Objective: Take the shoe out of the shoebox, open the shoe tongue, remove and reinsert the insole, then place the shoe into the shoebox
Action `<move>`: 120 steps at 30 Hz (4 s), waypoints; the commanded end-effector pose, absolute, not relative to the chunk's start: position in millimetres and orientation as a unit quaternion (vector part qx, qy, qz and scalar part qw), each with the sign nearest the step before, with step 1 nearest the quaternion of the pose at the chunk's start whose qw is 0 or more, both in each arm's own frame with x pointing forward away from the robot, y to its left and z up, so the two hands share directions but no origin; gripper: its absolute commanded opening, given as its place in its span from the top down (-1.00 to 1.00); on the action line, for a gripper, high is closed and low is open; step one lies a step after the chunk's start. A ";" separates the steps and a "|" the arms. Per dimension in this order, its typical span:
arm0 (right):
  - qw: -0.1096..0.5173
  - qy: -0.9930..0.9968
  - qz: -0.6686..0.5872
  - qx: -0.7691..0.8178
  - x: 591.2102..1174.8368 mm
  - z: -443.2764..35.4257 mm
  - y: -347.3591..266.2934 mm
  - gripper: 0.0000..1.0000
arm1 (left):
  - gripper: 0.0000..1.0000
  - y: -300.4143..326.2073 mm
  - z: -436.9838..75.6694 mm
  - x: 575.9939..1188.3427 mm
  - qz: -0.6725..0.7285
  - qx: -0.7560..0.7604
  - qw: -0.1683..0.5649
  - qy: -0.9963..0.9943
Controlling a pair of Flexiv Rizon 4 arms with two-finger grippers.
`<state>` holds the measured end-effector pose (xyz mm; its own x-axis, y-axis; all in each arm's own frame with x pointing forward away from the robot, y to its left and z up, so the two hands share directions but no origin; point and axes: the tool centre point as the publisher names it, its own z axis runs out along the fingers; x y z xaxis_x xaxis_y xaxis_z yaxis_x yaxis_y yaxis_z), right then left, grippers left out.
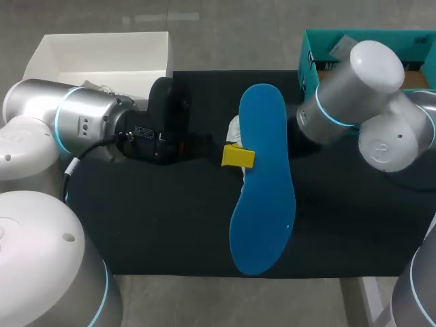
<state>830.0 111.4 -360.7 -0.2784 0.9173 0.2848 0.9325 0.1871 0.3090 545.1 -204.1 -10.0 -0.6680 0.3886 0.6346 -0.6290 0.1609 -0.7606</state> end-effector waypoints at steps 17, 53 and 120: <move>-0.020 -0.723 -0.228 -0.652 841.1 -377.2 108.9 1.00 | 1.00 -204.7 -10.4 544.9 0.640 0.093 0.397 -0.651; 0.040 -0.720 -0.270 -0.638 833.6 -352.2 88.4 -1.00 | 1.00 -204.7 -10.4 544.9 0.640 0.093 0.397 -0.651; 0.232 -0.659 -0.443 -0.562 833.2 -178.4 25.6 -1.00 | 1.00 -204.7 -10.4 544.9 0.640 0.093 0.397 -0.651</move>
